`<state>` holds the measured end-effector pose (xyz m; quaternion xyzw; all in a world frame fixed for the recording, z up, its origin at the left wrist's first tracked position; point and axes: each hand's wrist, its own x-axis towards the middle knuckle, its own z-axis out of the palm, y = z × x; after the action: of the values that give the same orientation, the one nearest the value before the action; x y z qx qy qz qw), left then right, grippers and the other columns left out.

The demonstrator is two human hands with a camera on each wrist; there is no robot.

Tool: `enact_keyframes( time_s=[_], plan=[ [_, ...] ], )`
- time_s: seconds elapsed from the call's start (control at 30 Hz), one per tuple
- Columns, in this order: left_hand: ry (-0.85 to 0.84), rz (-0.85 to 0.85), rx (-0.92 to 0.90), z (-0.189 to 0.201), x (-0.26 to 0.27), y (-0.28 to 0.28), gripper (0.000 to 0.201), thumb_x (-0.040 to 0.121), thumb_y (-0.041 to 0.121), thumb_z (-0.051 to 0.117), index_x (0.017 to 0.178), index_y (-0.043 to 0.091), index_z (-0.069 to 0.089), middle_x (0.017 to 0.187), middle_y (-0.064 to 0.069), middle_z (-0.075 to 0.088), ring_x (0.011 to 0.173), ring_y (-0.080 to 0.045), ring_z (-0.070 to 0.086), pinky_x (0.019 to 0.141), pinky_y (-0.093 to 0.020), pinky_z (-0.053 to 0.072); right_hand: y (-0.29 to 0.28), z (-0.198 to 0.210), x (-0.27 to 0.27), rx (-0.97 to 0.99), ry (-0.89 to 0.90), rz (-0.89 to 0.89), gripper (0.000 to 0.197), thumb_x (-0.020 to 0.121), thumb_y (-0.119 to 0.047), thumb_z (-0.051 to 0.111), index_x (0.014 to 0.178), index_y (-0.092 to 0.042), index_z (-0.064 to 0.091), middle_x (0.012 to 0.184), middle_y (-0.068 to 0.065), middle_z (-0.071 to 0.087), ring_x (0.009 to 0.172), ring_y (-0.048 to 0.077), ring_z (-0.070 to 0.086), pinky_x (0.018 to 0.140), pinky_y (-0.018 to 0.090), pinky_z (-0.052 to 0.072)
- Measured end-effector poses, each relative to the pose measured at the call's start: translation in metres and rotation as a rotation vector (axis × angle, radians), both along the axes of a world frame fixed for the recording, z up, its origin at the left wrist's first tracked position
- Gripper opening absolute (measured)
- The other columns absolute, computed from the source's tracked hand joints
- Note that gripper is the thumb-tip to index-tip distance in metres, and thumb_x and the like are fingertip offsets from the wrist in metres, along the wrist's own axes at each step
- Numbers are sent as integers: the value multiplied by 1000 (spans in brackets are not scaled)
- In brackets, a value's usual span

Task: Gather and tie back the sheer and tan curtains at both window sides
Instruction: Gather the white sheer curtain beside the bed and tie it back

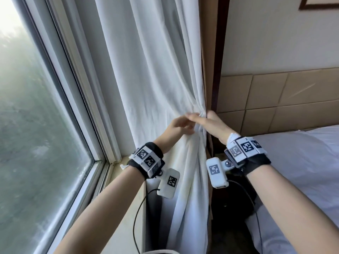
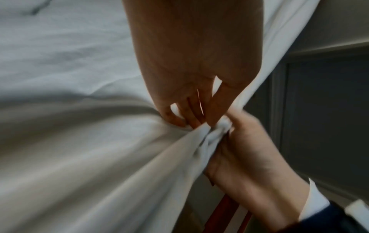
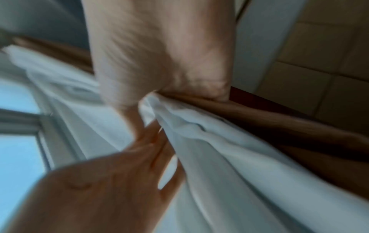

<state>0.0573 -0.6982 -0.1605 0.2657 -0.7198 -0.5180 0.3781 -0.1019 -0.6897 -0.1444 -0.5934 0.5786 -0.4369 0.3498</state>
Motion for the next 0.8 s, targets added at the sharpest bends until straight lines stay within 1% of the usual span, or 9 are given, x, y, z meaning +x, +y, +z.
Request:
enact_keyframes(
  time_s=[0.07, 0.13, 0.2, 0.27, 0.4, 0.47, 0.57, 0.67, 0.8],
  plan=[
    [0, -10, 39, 5, 8, -7, 43, 84, -7, 51, 123, 8, 61, 119, -11, 64, 115, -21, 58, 102, -32, 44, 1, 2, 5, -61, 91, -79, 92, 66, -75, 66, 123, -4, 55, 120, 7, 61, 112, 19, 58, 101, 40, 45],
    [45, 152, 47, 13, 19, -19, 30, 85, -10, 50, 108, -1, 68, 100, -17, 69, 95, -25, 66, 91, -33, 53, 2, 2, 7, -92, 220, -132, 65, 87, -51, 62, 120, 3, 49, 120, 12, 55, 113, 24, 53, 97, 36, 43],
    [107, 405, 41, 15, 32, -39, 21, 85, -10, 52, 93, -1, 69, 83, -16, 68, 78, -25, 65, 76, -32, 55, 0, 3, 5, -110, 334, -156, 44, 95, -39, 56, 109, 2, 49, 118, 19, 52, 111, 31, 51, 86, 32, 40],
    [104, 522, 60, 13, 46, -58, 17, 86, 1, 63, 102, 6, 64, 91, -12, 65, 84, -26, 61, 77, -35, 51, -3, 2, 0, -132, 323, -147, 44, 93, -42, 57, 102, 0, 49, 115, 18, 52, 108, 30, 52, 86, 33, 42],
    [-146, 491, 92, 9, 55, -81, 95, 68, 46, 80, 146, 32, 27, 145, 1, 35, 129, -17, 40, 102, -41, 40, -4, 1, -13, -43, 137, -54, 63, 84, -47, 67, 124, -2, 47, 121, 5, 54, 111, 19, 53, 97, 35, 43],
    [-146, 396, 104, 12, 46, -82, 96, 70, 42, 78, 148, 37, 23, 152, 3, 30, 135, -18, 37, 102, -43, 38, -3, 1, -18, -23, 80, -20, 80, 71, -54, 73, 129, -6, 47, 124, 2, 58, 113, 15, 56, 102, 35, 43],
    [-88, 203, 113, 14, 27, -84, 58, 79, 26, 68, 133, 25, 45, 122, 3, 59, 108, -14, 60, 88, -37, 51, -4, 0, -27, -24, 50, -5, 86, 66, -57, 76, 131, -9, 47, 125, 1, 59, 115, 15, 57, 106, 39, 42],
    [20, 257, 65, 14, 9, -80, 11, 89, 9, 61, 98, 9, 55, 74, 4, 57, 70, -10, 58, 61, -21, 45, 3, 4, -31, -8, 23, -67, 83, 81, -46, 72, 140, -3, 34, 140, 8, 47, 129, 23, 46, 110, 41, 36],
    [42, 416, 3, 9, 5, -86, 25, 87, 17, 69, 71, 10, 52, 63, 0, 46, 60, -12, 43, 58, -26, 33, -1, 1, -40, -26, 47, -106, 77, 90, -39, 65, 142, 2, 26, 146, 12, 38, 131, 22, 40, 106, 34, 35]
  ],
)
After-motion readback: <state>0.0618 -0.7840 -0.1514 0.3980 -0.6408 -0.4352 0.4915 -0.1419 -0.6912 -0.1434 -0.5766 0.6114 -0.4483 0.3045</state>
